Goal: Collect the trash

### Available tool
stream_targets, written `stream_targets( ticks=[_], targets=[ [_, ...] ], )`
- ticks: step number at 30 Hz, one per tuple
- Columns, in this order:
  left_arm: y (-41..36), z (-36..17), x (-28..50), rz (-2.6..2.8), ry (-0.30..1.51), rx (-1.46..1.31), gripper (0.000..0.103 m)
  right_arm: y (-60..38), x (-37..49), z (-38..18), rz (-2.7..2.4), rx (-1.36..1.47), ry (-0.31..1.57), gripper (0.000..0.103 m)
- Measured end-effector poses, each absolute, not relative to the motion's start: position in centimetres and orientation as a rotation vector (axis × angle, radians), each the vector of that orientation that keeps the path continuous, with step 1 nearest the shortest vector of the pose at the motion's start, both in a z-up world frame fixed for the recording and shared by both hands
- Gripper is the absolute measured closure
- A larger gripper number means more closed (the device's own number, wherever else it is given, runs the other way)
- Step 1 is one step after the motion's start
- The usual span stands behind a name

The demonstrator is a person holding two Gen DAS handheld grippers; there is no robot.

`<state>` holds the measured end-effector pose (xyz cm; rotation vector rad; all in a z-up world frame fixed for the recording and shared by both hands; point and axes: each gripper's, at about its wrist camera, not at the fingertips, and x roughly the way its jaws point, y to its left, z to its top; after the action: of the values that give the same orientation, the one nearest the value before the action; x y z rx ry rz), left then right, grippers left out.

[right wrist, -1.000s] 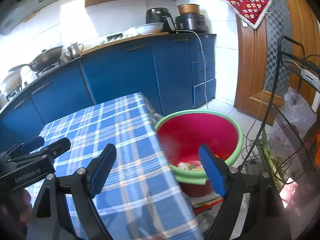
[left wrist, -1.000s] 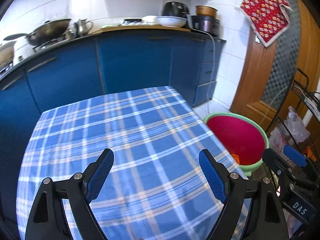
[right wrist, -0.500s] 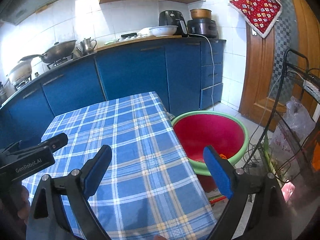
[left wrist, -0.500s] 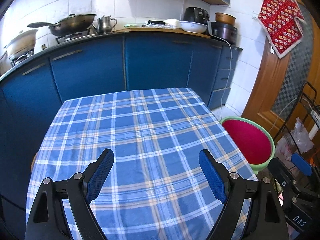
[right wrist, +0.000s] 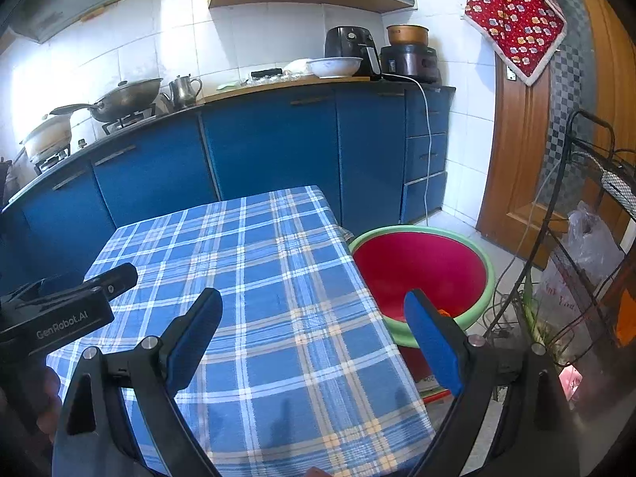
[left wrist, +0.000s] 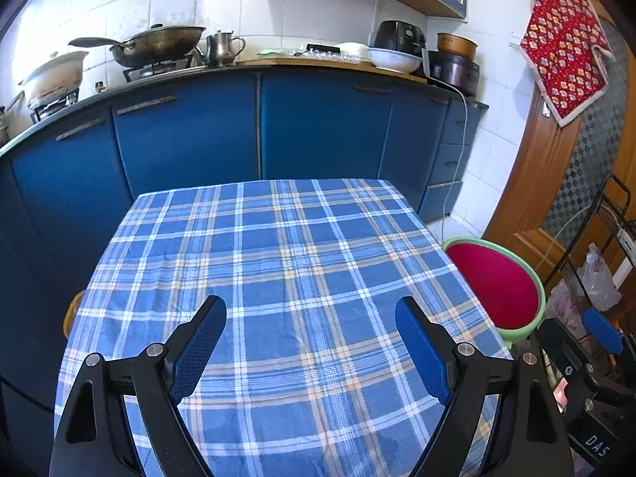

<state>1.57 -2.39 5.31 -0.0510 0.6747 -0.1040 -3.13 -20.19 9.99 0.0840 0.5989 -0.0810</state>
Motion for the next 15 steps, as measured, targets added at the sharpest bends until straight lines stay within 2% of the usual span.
stream_targets(
  ticks=[15],
  targets=[
    [-2.18, 5.26, 1.59, -0.104, 0.674, -0.061, 0.015, -20.07, -3.11, 9.97, -0.081, 0.082, 0.600, 0.011]
  ],
)
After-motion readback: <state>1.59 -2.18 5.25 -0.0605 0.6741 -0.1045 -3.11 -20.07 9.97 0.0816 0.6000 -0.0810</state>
